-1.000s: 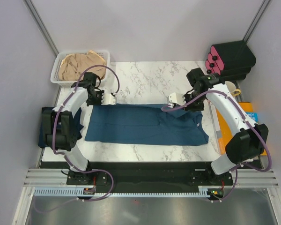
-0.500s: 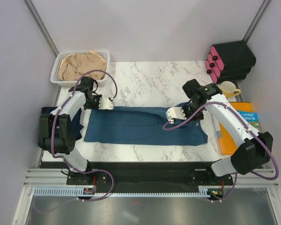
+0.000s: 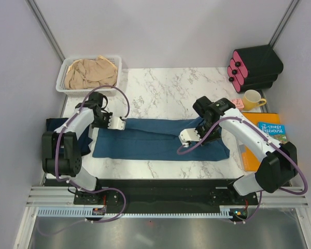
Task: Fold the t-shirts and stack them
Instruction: Fold the other side of the tshirt into a rectangle
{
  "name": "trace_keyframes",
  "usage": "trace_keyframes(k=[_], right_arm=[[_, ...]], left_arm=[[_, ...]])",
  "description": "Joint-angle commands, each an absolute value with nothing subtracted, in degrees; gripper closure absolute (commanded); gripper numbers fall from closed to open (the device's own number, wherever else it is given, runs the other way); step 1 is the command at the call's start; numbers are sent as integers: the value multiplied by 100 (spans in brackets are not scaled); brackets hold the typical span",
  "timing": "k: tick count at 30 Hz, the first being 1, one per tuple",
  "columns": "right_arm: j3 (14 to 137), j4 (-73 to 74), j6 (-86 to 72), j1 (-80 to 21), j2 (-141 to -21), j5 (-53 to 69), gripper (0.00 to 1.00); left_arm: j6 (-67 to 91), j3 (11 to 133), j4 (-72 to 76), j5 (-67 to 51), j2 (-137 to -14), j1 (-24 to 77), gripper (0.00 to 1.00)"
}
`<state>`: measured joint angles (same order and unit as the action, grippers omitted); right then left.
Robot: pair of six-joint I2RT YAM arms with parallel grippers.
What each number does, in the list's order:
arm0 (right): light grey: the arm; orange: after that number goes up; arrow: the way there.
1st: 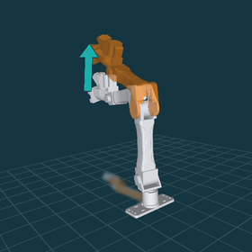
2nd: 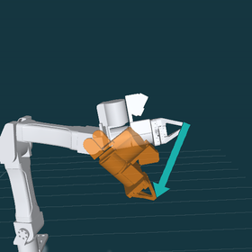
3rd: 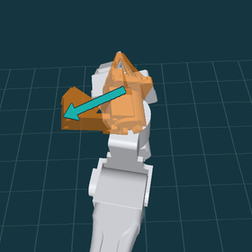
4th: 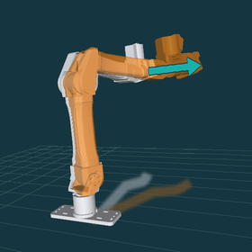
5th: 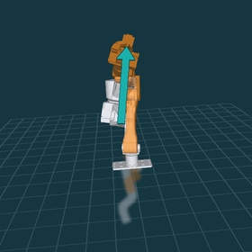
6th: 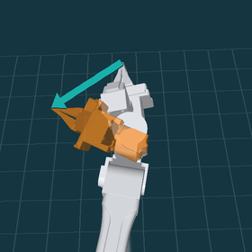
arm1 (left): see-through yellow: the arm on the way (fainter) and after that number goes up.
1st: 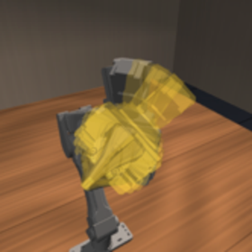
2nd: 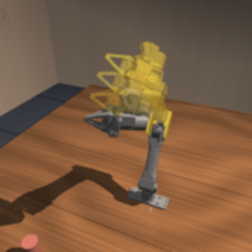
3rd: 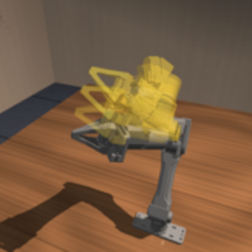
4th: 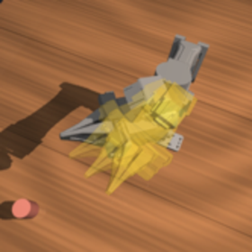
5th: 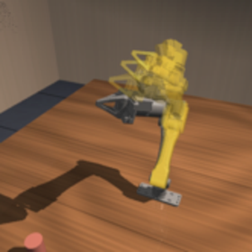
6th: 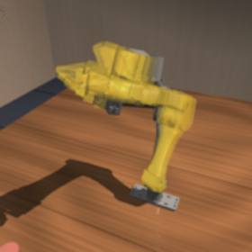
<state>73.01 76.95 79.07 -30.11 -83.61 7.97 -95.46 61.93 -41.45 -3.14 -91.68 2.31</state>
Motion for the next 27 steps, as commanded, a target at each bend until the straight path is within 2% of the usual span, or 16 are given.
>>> trace_keyframes(k=[1,10,19,27], right_arm=[[7216,8376,8234,-3032,-8200,572,100],[7058,8376,8446,-3129,-8077,483,100],[7190,8385,8596,-3155,-7946,457,100],[6874,8385,8631,-3269,-7603,589,100]], left_arm=[[-10002,5977,-4175,-369,-8833,150,98],[-10099,5801,-4236,-457,-8719,149,98],[-9976,6284,-4613,-738,-8649,105,98],[-10125,5643,-4685,-826,-8210,114,98]])
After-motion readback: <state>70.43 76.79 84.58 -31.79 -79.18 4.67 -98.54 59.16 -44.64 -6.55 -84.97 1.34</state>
